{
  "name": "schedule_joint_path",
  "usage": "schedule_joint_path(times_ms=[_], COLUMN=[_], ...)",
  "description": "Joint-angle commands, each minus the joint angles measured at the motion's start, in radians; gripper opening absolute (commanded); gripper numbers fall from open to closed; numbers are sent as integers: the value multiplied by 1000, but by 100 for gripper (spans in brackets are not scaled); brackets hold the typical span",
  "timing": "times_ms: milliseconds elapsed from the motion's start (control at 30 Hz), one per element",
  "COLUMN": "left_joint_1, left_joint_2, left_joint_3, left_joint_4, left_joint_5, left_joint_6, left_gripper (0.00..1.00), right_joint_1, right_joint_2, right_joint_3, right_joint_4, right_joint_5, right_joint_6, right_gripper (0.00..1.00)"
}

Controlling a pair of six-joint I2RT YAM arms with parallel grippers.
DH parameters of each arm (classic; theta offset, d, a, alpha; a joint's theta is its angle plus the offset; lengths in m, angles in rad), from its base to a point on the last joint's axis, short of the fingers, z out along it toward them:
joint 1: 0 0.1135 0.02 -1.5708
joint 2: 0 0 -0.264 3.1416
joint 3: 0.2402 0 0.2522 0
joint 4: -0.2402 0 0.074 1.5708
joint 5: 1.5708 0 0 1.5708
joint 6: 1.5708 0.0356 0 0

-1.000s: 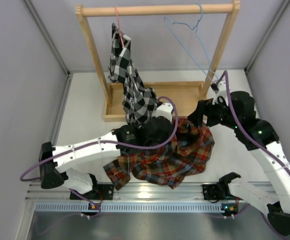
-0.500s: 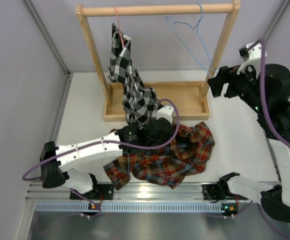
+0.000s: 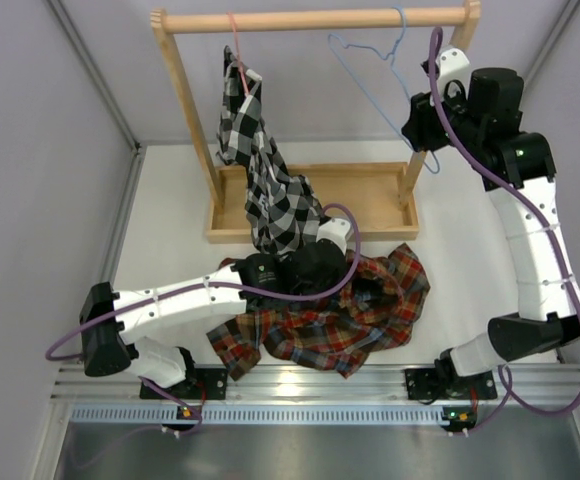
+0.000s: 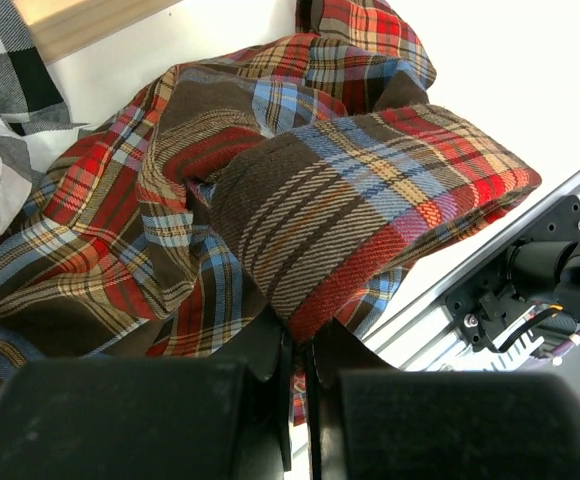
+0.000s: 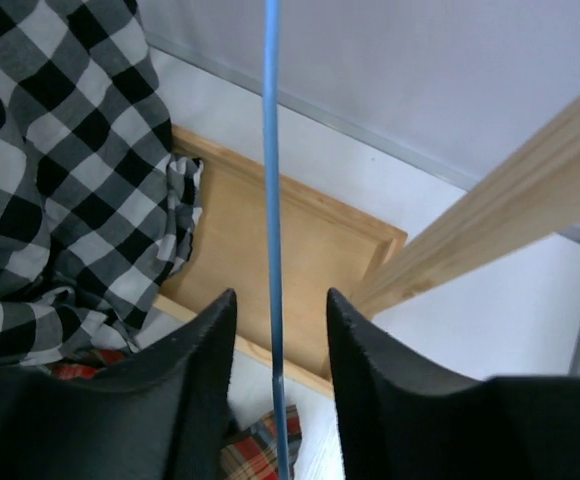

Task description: Place the shirt on the hanger

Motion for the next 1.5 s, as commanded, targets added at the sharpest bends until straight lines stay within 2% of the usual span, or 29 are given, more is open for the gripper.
schedule_joint_path(times_ms=[0,233,267,667,933,1067,1300,1400,1467], left_joint_1=[3,3,3,3,3,3,40,84,118], left_joint_2=[-8,-30,-33,-56,-73,-105,-119,-102,-81], left_joint_3=[-9,-18,-19,-50,-67,-81,-75,-61,-45], left_joint_4=[7,7,7,9,7,7,7,9,10], left_joint_5=[17,15,11,-3,-40,-104,-150,-124,-98], left_joint_6=[16,28,28,10,-24,-58,-91,-96,-94], left_gripper=[0,0,0,0,0,0,0,0,0], right_joint_1=[-33,-38,-38,-38,-41,-44,-41,-43,-41], right_joint_2=[6,46,46,-41,-83,-178,-391,-481,-553], right_joint_3=[59,62,65,49,42,-67,-288,-346,-404], right_joint_4=[59,76,80,270,288,226,234,124,-33], right_joint_5=[-153,-171,-160,-123,-203,-238,-221,-275,-351], right_joint_6=[-18,-9,0,148,183,163,165,125,79], right_gripper=[36,12,0,0,0,0,0,0,0])
